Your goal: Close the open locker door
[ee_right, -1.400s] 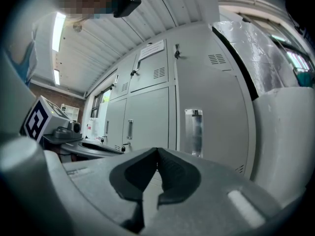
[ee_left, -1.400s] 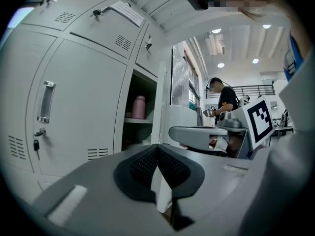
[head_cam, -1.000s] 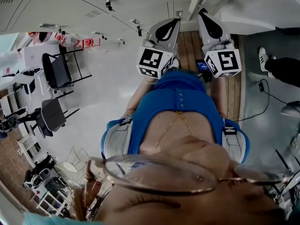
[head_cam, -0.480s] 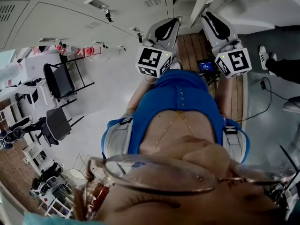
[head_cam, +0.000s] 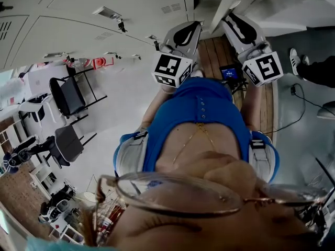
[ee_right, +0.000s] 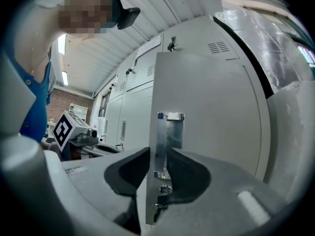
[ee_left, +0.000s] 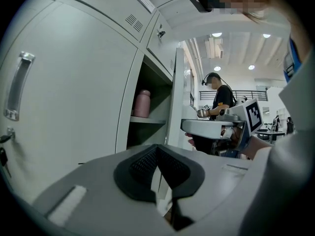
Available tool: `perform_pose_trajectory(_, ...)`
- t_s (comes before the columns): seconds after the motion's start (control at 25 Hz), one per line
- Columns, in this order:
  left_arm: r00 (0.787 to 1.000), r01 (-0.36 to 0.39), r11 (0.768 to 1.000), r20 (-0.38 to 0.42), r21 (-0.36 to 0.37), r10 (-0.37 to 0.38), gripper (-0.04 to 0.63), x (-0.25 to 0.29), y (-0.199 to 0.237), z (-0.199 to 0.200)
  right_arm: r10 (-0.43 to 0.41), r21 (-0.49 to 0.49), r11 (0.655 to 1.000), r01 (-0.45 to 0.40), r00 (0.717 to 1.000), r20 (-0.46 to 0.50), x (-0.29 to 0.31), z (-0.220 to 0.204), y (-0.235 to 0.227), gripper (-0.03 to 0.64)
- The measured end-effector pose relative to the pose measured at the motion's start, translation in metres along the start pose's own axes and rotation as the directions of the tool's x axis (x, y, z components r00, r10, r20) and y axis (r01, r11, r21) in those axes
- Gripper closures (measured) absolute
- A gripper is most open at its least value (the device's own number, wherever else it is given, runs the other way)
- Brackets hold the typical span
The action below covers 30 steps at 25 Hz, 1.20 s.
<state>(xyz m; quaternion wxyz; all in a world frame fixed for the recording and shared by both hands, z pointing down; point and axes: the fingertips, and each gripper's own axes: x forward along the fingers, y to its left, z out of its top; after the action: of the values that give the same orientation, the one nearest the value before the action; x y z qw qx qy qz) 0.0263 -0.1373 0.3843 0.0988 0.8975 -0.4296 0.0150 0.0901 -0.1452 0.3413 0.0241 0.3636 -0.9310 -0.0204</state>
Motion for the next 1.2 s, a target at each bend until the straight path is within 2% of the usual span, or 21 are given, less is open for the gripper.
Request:
perform_pose_trajectory(0.48, 1.0, -0.024, 1.0, 0.006, -0.01, 0.024, 0.595, 0.0, 0.03, 0.004, 0.016, -0.01, 1.0, -0.016, 1.0, -0.016, 0.039, 0.002, -0.005, 0.525)
perform_pose_trajectory(1.2, 0.999, -0.04, 0.999, 0.002, -0.013, 0.04, 0.595, -0.001, 0.067, 0.006, -0.045, -0.009, 0.999, 0.045, 0.999, -0.027, 0.085, 0.0, -0.022, 0.534)
